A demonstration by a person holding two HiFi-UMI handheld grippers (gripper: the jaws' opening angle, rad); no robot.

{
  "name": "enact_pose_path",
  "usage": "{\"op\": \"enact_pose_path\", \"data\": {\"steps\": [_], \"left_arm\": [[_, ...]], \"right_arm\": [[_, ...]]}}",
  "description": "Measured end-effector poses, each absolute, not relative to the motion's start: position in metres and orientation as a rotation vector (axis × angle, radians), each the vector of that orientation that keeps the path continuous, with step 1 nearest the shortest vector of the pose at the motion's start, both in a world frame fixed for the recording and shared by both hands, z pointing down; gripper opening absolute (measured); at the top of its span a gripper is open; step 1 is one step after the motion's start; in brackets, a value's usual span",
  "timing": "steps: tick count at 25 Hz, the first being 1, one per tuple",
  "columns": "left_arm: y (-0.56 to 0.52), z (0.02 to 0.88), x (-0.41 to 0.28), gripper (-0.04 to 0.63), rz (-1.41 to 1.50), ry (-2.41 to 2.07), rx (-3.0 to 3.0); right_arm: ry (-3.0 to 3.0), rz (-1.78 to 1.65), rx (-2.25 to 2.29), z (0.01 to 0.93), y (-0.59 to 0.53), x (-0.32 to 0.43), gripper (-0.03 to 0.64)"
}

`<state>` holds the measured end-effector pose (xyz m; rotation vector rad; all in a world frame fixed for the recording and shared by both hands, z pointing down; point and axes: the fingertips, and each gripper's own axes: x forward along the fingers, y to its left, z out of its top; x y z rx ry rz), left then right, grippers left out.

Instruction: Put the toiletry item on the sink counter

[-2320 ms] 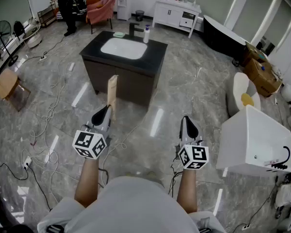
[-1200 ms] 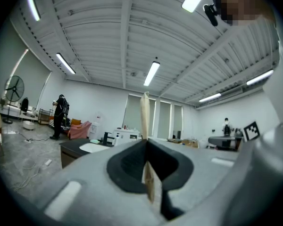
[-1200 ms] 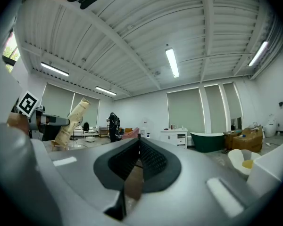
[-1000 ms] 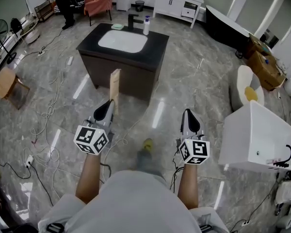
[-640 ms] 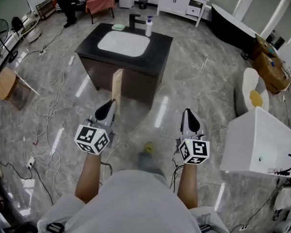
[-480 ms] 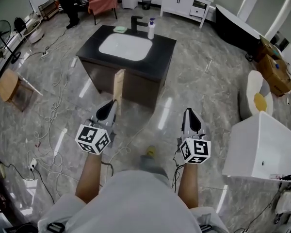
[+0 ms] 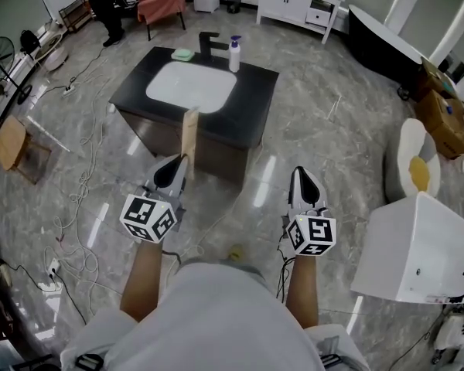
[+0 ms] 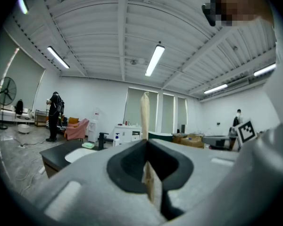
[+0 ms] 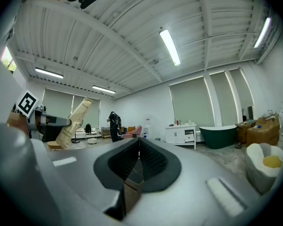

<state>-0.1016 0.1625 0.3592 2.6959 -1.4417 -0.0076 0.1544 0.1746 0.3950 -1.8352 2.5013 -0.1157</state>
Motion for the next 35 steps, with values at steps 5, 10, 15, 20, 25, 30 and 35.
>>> {"op": "enact_pose_path", "data": {"steps": [5, 10, 15, 20, 25, 30, 35], "left_arm": [[0.121, 0.355, -0.08, 0.0, 0.002, -1.44, 2.706], [0.088, 0.354, -0.069, -0.002, 0.006, -1.432, 2.715], [0.052, 0.356, -0.067, -0.002, -0.005, -1.414, 2.724], [0.006, 0.363, -0.067, 0.0, -0.015, -1.381, 2.733], [-0.051, 0.365, -0.076, -0.002, -0.025, -1.337, 2.737], [-0.115, 0.369, -0.091, 0.0, -0.025, -1.274, 2.737], [-0.178, 0.372, -0.106, 0.0, -0.03, -1.199, 2.737]], "right_arm": [[2.516, -0.117, -1.823, 0.393, 0.132, 0.17, 0.004], [2.522, -0.125, -1.81, 0.394, 0.099, 0.176, 0.004], [2.517, -0.133, -1.822, 0.399, 0.066, 0.176, 0.005], [2.513, -0.128, -1.852, 0.404, 0.022, 0.175, 0.005], [2.5, -0.134, -1.886, 0.404, -0.029, 0.163, 0.005], [2.476, -0.145, -1.95, 0.406, -0.083, 0.147, 0.005], [2.439, -0.154, -2.018, 0.404, -0.135, 0.131, 0.005]]}}
